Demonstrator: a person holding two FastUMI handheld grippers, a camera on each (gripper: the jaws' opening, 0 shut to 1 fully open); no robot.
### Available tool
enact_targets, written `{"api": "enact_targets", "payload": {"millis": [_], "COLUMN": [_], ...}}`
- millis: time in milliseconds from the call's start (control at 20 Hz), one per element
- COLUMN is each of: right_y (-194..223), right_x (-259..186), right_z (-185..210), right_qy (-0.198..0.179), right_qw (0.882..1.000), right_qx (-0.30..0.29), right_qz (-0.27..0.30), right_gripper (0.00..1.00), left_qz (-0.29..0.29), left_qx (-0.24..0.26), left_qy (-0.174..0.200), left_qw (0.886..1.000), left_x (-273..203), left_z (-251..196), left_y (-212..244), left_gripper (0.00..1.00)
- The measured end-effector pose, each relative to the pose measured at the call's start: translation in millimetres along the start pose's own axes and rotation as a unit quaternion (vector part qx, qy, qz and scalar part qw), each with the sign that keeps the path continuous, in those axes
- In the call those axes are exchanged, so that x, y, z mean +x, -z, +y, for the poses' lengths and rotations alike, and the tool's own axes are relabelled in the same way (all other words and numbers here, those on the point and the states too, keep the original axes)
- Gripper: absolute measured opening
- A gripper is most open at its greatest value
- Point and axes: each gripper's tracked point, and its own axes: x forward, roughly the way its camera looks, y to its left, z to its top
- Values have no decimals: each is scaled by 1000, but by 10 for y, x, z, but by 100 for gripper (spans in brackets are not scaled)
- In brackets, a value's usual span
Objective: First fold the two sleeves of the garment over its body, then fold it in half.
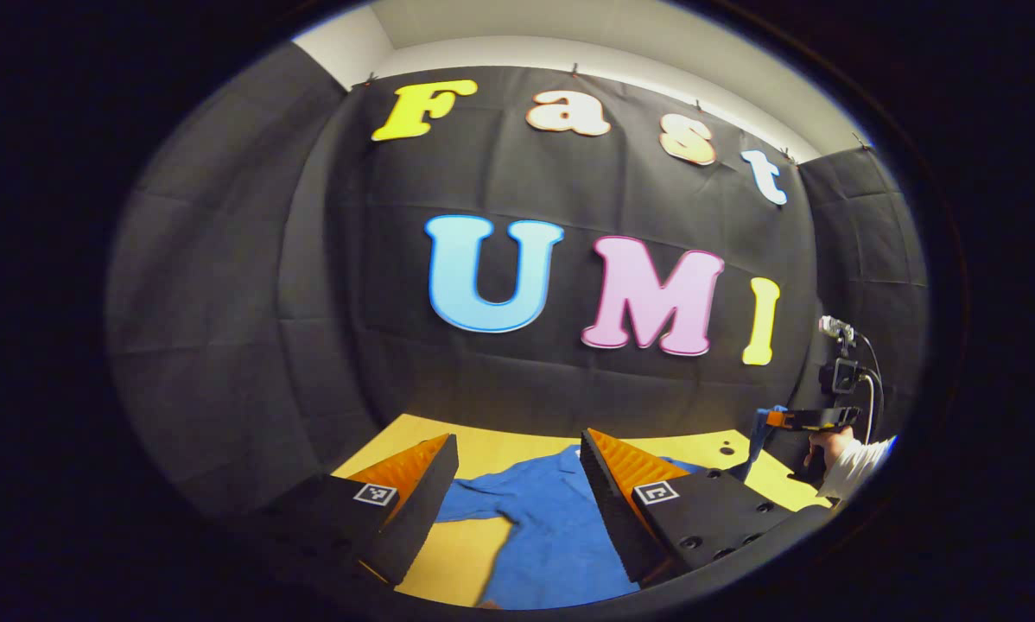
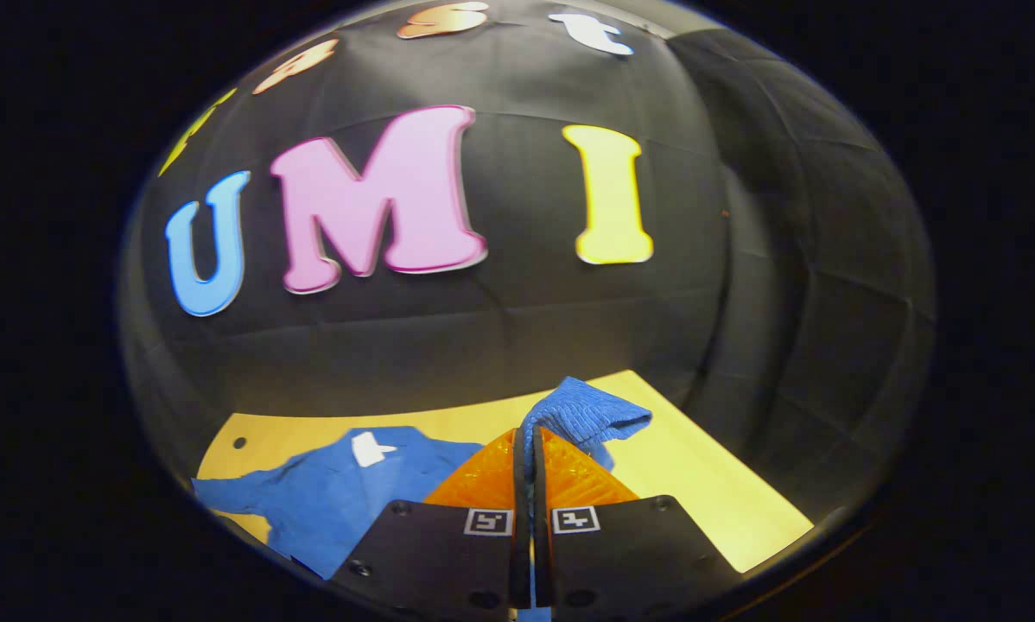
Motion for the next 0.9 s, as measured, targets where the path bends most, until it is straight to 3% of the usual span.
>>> {"api": "enact_targets", "payload": {"millis": [200,350,450,550,700,800,850,900], "right_y": [81,584,1138,1642,2215,2360,2345,2308], "right_x": [118,208,264,340,406,336,276,235], "right_z": [1416,2306,2723,2953,3140,3311,3380,3481], "right_qy": [-78,-118,-135,-138,-137,-165,-188,-211], "right_qw": [997,991,986,979,972,965,961,956], "right_qx": [-24,-17,-23,-17,-10,-2,3,13], "right_qz": [7,58,98,148,193,204,202,201], "right_gripper": [2,2,2,2,2,0,16,18], "left_qz": [9,18,25,32,45,50,51,52], "left_qx": [8,-6,-7,-5,-2,5,4,-3], "left_qy": [-49,-78,-99,-128,-140,-147,-148,-146], "left_qw": [999,997,995,991,989,988,988,988], "left_x": [-130,-306,-385,-506,-615,-636,-625,-607], "left_z": [854,1306,1557,1803,1951,2025,2042,2045], "left_y": [130,219,295,374,454,484,507,544], "left_gripper": [82,82,82,82,82,82,82,82]}}
